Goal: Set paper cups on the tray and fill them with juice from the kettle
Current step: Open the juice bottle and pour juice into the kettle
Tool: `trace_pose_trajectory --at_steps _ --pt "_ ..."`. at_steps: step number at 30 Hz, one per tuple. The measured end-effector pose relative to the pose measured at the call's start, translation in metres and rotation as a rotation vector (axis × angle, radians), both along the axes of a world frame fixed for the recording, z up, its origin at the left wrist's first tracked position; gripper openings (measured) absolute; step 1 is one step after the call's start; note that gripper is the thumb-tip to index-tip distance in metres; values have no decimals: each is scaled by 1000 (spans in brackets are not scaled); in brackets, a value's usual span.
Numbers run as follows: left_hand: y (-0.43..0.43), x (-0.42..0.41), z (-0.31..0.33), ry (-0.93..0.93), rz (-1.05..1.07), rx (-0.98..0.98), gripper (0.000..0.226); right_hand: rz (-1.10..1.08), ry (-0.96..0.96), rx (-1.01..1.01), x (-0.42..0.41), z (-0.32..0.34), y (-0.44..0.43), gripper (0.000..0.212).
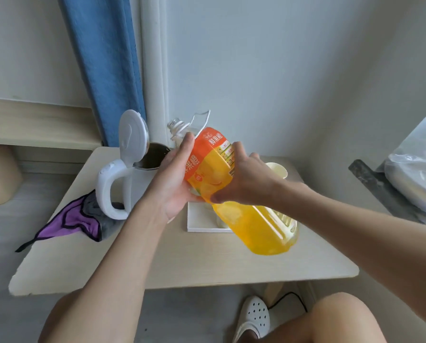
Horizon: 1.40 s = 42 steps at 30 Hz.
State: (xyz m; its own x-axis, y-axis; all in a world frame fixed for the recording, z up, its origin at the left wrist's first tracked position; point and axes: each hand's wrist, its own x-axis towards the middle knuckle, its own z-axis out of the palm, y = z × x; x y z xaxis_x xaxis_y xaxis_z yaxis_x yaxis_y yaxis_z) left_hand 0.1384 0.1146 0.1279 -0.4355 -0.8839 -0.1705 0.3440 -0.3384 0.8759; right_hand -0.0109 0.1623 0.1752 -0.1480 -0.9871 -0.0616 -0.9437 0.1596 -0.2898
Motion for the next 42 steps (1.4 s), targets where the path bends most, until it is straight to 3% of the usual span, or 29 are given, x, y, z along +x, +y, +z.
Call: trace_pose_trajectory --at_steps 6,9,12,16,18,22,26,28,36,39,42 --pt "28 -9 27 -361 -55 -179 64 -63 -468 -104 -22 -28 36 90" --pt "38 -13 30 -516 -73 -365 71 -63 -661 -105 -34 -42 52 93" --pt "44 -16 28 -486 -33 -492 87 13 -804 -74 -43 -53 62 101" --pt "57 -27 25 -580 -66 -678 68 88 -904 -27 -51 -65 75 106" --pt "62 -31 21 -641 -50 -694 74 141 -928 -8 -55 -70 81 105" --pt "69 -38 13 -732 -4 -723 98 168 -673 168 -83 -75 80 97" --pt "67 -43 12 -769 24 -741 105 -83 -254 241 -126 -94 71 44" --pt "65 -44 12 -790 19 -739 102 -157 -96 238 -143 -113 67 36" --pt "57 -46 8 -767 -40 -761 89 -297 -62 207 -146 -167 57 52" --pt "55 -46 6 -756 -37 -773 88 -324 -52 172 -142 -177 51 44" --pt "54 -46 4 -745 -28 -770 86 -306 -45 138 -140 -185 49 21"
